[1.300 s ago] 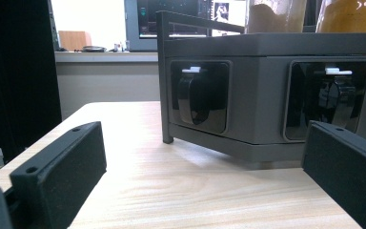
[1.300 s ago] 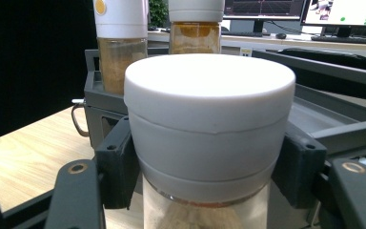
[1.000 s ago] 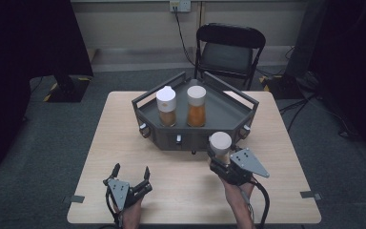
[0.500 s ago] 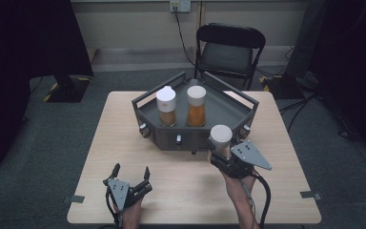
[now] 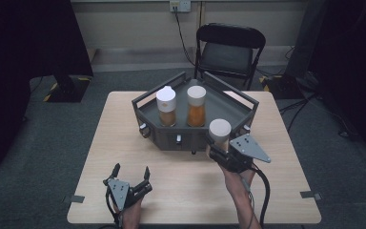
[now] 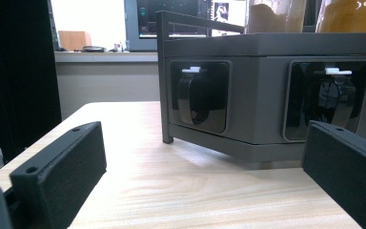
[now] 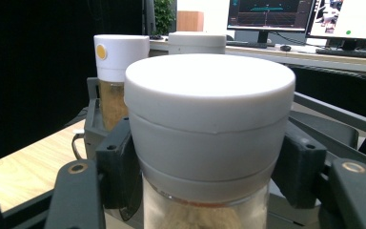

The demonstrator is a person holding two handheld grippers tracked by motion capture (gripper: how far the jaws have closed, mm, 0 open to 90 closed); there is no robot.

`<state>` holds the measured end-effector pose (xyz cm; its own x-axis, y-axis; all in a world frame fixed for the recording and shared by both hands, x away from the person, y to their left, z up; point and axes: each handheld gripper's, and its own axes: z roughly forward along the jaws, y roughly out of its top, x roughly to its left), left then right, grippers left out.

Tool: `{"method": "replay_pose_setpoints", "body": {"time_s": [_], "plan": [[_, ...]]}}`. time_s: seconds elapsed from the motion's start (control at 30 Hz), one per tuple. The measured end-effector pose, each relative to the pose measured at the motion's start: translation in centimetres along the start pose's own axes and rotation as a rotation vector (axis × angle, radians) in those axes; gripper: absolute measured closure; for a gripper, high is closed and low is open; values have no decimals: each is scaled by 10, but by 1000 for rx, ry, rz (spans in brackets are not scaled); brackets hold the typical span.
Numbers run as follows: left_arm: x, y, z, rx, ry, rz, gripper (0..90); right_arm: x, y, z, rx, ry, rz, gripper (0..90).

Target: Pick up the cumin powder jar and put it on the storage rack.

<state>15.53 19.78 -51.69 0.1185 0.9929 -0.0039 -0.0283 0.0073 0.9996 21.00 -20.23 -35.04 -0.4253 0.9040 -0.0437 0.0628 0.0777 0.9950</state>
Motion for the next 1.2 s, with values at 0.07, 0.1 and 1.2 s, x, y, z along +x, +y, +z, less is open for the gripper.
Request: {"method": "replay_pose_setpoints", "body": {"time_s": [0.07, 0.1, 1.2], "plan": [[0, 0, 0, 0, 0, 0, 7, 0, 2, 0, -3, -1, 2, 340], [0, 0, 0, 0, 0, 0, 7, -1, 3, 1, -2, -1, 2, 340], [0, 0, 0, 0, 0, -1, 7, -12, 37, 17, -3, -15, -24, 340]]}}
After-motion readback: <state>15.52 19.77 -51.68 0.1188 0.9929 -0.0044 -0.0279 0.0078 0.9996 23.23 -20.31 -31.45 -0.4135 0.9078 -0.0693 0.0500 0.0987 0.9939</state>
